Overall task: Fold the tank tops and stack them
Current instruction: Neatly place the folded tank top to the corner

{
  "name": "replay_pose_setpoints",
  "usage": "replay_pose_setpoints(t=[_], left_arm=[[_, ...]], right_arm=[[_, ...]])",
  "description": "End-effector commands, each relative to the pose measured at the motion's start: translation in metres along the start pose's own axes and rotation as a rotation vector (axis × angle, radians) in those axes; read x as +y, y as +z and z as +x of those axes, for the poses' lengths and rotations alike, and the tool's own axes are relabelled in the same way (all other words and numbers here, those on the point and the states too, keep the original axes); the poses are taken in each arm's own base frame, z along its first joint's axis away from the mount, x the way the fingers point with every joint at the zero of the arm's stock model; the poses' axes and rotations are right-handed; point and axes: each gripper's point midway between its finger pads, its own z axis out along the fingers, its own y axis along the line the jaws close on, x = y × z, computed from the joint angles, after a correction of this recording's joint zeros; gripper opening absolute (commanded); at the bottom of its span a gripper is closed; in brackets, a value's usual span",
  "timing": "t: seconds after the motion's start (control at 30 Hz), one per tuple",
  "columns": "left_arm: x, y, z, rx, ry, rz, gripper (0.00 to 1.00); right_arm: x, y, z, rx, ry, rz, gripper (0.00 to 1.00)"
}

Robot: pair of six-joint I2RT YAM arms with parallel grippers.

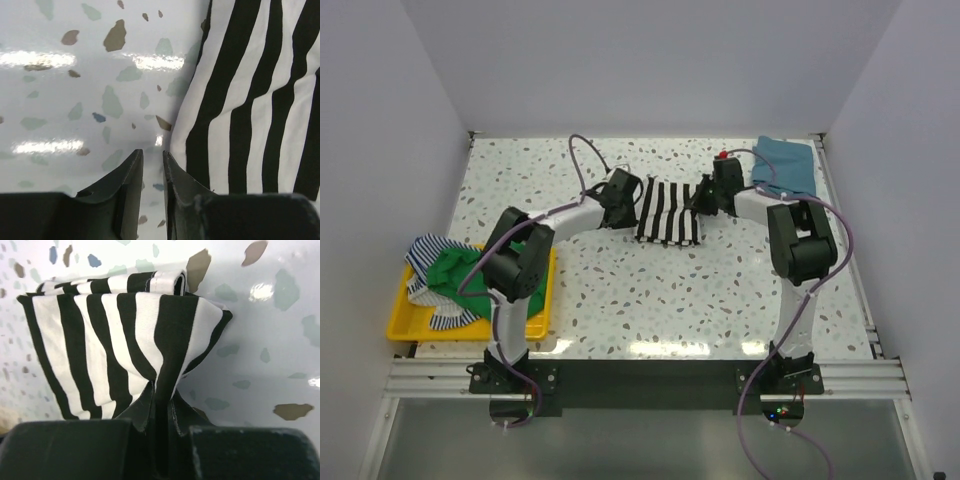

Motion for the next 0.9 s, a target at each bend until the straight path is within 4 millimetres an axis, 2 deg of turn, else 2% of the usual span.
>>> replay_pose_setpoints(t=[0.0, 0.07, 0.1, 0.17, 0.2, 0.23, 0.3, 0.33, 0.4, 0.47, 0.5, 0.57, 0.6, 0.67, 0.7, 0.77, 0.8, 0.87], left_arm=[[0.0, -0.074, -0.061, -0.134, 0.006, -0.011, 0.28], [-0.003, -0.094, -0.064, -0.142, 0.013, 0.029, 0.28], [-0.009, -0.118, -0.073, -0.18, 0.01, 0.072, 0.29], [-0.009, -0.143, -0.075, -0.204, 0.033, 0.117, 0.3], [-0.007, -0.141, -0.069, -0.187, 0.047, 0.113, 0.3], [-0.006, -0.156, -0.072, -0.208, 0.052, 0.129, 0.3], [-0.001, -0.168, -0.067, -0.216, 0.089, 0.139, 0.31], [0.003, -0.171, -0.064, -0.21, 0.1, 0.131, 0.31], [0.009, -0.18, -0.062, -0.217, 0.131, 0.131, 0.31], [0.012, -0.183, -0.059, -0.211, 0.154, 0.134, 0.31], [0.012, -0.187, -0.06, -0.215, 0.159, 0.143, 0.31], [0.01, -0.19, -0.059, -0.209, 0.177, 0.162, 0.31], [0.008, -0.191, -0.059, -0.207, 0.181, 0.171, 0.31], [0.007, -0.19, -0.057, -0.2, 0.192, 0.181, 0.31], [0.006, -0.189, -0.056, -0.192, 0.193, 0.183, 0.31], [0.007, -0.188, -0.054, -0.188, 0.2, 0.183, 0.31], [0.007, -0.185, -0.053, -0.183, 0.203, 0.182, 0.31], [0.007, -0.179, -0.05, -0.167, 0.206, 0.179, 0.31]], right_arm=[[-0.053, -0.006, 0.0, 0.054, -0.159, 0.246, 0.0], [-0.057, -0.013, -0.017, 0.042, -0.205, 0.308, 0.0], [-0.061, -0.016, -0.026, 0.039, -0.246, 0.331, 0.0], [-0.068, -0.024, -0.049, 0.022, -0.302, 0.397, 0.0], [-0.069, -0.027, -0.057, 0.016, -0.323, 0.418, 0.0], [-0.064, -0.033, -0.071, 0.005, -0.346, 0.433, 0.0], [-0.066, -0.041, -0.102, -0.043, -0.412, 0.501, 0.0], [-0.07, -0.046, -0.107, -0.034, -0.433, 0.53, 0.0], [-0.071, -0.051, -0.133, -0.07, -0.479, 0.576, 0.0], [-0.076, -0.056, -0.147, -0.078, -0.499, 0.618, 0.0], [-0.07, -0.064, -0.168, -0.118, -0.511, 0.624, 0.0], [-0.078, -0.06, -0.173, -0.098, -0.521, 0.651, 0.0], [-0.07, -0.067, -0.19, -0.138, -0.535, 0.657, 0.0], [-0.075, -0.062, -0.195, -0.128, -0.548, 0.676, 0.0], [-0.069, -0.068, -0.21, -0.165, -0.557, 0.682, 0.0], [-0.075, -0.064, -0.214, -0.162, -0.553, 0.699, 0.0], [-0.07, -0.069, -0.225, -0.181, -0.585, 0.697, 0.0], [-0.07, -0.072, -0.234, -0.202, -0.594, 0.701, 0.0]])
